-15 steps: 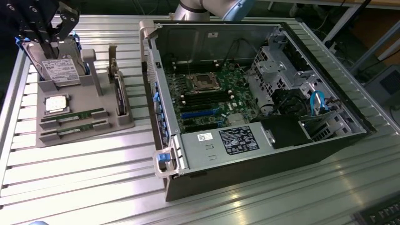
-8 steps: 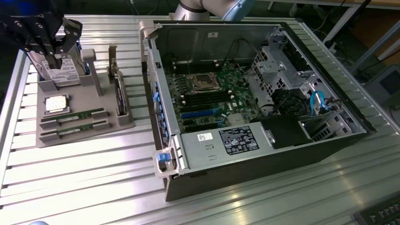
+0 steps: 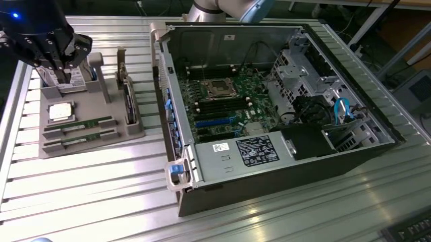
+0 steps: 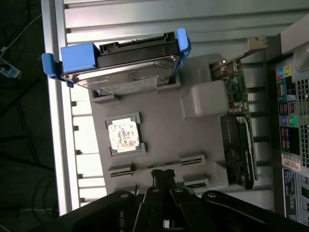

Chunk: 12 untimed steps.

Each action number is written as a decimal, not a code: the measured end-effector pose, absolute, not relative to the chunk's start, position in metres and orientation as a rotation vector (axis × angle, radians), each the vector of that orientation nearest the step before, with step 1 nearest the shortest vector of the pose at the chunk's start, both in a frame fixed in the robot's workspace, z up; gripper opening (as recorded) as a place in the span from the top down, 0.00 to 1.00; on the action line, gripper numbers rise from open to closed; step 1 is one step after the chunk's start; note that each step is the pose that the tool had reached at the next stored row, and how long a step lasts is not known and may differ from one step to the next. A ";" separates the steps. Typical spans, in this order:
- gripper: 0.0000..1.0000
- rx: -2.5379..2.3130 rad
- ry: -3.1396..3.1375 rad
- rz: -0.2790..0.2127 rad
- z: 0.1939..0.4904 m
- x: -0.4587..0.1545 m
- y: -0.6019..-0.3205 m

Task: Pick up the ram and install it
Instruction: 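Pick up the ram and move it above insertion slot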

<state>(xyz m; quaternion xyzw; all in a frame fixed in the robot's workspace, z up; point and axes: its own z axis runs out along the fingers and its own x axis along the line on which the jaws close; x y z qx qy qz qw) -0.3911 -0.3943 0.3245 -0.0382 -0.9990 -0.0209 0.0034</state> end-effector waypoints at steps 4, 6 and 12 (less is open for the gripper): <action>0.89 -0.120 -3.132 -0.066 0.312 -0.391 -0.394; 0.89 -0.120 -3.132 -0.066 0.307 -0.391 -0.394; 0.89 -0.120 -3.132 -0.066 0.302 -0.391 -0.394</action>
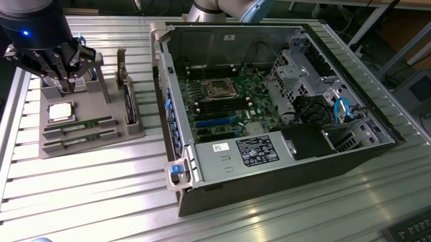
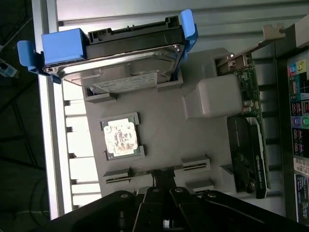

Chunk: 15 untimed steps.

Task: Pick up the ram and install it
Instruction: 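Pick up the ram and move it above insertion slot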

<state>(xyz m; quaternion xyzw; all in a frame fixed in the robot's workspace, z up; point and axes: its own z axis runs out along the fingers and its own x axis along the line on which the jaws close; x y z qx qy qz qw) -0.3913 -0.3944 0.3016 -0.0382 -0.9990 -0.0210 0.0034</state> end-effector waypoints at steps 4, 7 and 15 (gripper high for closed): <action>0.89 0.010 -3.132 -0.065 0.299 -0.392 -0.394; 0.89 0.104 -3.129 -0.065 0.297 -0.392 -0.394; 0.89 0.410 -3.100 -0.063 0.292 -0.392 -0.394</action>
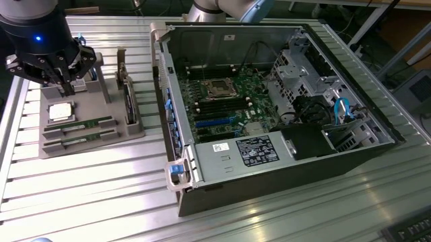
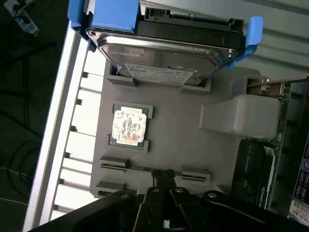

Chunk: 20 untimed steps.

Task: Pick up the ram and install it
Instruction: 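Pick up the ram and move it above insertion slot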

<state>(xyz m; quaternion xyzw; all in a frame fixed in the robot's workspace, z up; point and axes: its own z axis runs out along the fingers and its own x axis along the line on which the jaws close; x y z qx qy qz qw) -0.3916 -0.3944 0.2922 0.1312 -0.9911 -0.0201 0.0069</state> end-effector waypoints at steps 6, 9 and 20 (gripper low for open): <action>0.89 0.730 -3.038 -0.060 0.289 -0.392 -0.394; 0.89 0.904 -2.990 -0.058 0.288 -0.392 -0.394; 0.89 1.367 -2.805 -0.052 0.283 -0.392 -0.394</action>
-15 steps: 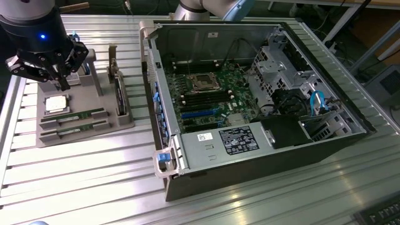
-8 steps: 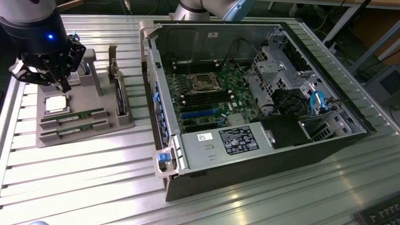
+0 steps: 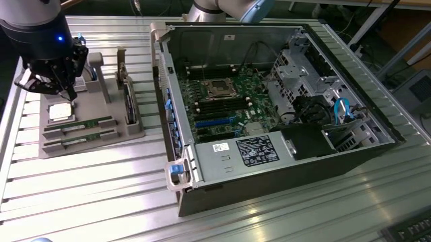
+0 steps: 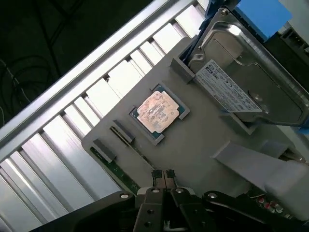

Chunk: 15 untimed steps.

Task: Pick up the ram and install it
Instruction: 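Pick up the ram and move it above insertion slot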

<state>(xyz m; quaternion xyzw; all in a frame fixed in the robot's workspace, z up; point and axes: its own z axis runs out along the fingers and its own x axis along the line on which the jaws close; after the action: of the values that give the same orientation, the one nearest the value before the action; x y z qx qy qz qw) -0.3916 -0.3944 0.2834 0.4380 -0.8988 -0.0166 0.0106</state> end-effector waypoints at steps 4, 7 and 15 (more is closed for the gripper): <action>0.89 1.495 -2.740 -0.048 0.283 -0.392 -0.394; 0.89 1.643 -2.667 -0.036 0.282 -0.392 -0.394; 0.89 2.015 -2.422 -0.016 0.280 -0.392 -0.394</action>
<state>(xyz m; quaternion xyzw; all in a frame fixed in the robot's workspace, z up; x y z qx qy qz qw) -0.3916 -0.3943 0.2798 0.6395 -0.7687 -0.0052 -0.0045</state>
